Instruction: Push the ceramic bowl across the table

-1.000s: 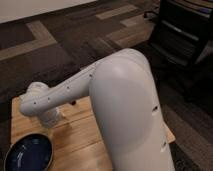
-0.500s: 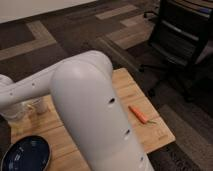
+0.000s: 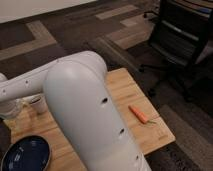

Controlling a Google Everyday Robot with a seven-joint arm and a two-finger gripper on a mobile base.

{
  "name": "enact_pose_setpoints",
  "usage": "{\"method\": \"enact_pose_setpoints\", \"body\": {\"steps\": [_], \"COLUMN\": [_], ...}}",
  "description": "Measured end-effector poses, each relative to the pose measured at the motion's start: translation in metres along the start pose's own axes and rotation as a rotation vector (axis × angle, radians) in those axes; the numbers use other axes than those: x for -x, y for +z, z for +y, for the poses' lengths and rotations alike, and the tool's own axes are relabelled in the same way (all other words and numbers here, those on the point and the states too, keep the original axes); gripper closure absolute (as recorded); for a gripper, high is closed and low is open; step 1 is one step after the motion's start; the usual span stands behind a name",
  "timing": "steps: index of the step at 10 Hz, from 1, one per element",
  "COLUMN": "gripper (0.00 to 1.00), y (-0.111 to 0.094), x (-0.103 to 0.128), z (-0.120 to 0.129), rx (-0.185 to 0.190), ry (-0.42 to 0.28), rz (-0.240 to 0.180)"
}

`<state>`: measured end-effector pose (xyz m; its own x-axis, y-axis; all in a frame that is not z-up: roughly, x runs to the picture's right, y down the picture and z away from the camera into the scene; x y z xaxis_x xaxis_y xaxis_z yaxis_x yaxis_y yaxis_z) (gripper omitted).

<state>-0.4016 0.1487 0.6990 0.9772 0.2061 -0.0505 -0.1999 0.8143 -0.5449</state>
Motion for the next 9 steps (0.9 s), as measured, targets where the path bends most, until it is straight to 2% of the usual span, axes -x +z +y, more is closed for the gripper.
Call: {"method": "enact_pose_setpoints", "body": {"steps": [3,6,9], "gripper": [0.35,0.35,0.35], "y": [-0.016,-0.028,-0.023], "x": [-0.017,-0.042,-0.104], "z": [0.013,0.047,0.066], "rx": [-0.006,0.028,0.053], "ry": [0.032,0.062,0.171], "rz": [-0.013,-0.019,0.032]}}
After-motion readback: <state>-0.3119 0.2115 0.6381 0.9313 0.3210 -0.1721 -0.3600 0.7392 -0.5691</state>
